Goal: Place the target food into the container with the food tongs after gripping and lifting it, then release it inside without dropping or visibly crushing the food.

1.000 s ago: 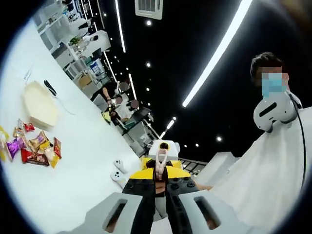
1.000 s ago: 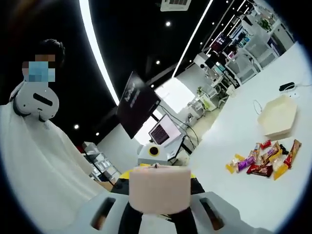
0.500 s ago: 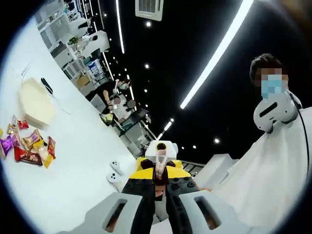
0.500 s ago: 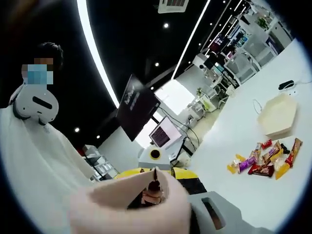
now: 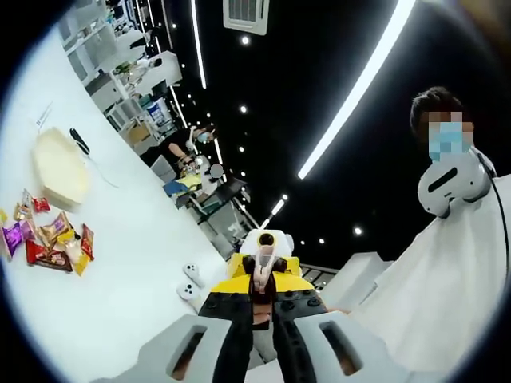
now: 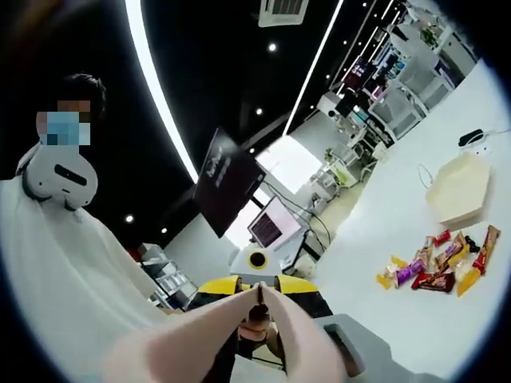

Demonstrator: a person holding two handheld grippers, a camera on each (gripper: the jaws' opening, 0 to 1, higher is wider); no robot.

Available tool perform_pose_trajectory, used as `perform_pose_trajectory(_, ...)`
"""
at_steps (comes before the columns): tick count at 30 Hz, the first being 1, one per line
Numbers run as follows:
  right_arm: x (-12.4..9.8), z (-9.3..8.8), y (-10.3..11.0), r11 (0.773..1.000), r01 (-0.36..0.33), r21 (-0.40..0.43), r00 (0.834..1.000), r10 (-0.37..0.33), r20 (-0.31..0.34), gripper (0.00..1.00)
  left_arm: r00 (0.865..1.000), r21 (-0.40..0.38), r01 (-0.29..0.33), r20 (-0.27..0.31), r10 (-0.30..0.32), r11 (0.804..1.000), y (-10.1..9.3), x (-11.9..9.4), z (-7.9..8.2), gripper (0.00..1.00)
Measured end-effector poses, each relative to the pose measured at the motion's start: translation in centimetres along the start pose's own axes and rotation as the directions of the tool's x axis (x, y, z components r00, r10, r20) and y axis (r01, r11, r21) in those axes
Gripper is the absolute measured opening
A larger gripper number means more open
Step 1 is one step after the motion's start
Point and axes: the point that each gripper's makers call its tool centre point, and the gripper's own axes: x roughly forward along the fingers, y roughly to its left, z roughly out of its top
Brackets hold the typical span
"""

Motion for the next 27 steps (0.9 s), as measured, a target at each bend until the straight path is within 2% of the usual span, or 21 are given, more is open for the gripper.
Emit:
perform_pose_trajectory(8,-0.14,0.21,0.26,1.000,-0.007,0.021,1.000,0.007,0.023,0.21,1.000,-0.038,0.021,-0.003,-0.021,0.999,-0.15,0.02,0.03,0.14)
perform_pose_trajectory(10,-0.22,0.33,0.25,1.000,-0.007,0.015,1.000,0.006,0.030,0.22,1.000,-0.021,0.023,0.010,-0.023,1.000,-0.21,0.17,0.12,0.16)
perform_pose_trajectory(19,-0.33,-0.01,0.30,1.000,-0.004,0.023,1.000,0.004,0.018,0.25,0.999,-0.077,0.051,0.014,-0.050,0.996,-0.24,0.06,-0.30,0.22)
perform_pose_trajectory(27,-0.28,0.42,0.30,1.000,-0.001,0.019,0.999,0.000,0.037,0.27,0.999,-0.085,0.044,0.023,-0.043,0.995,-0.23,0.14,-0.09,0.25)
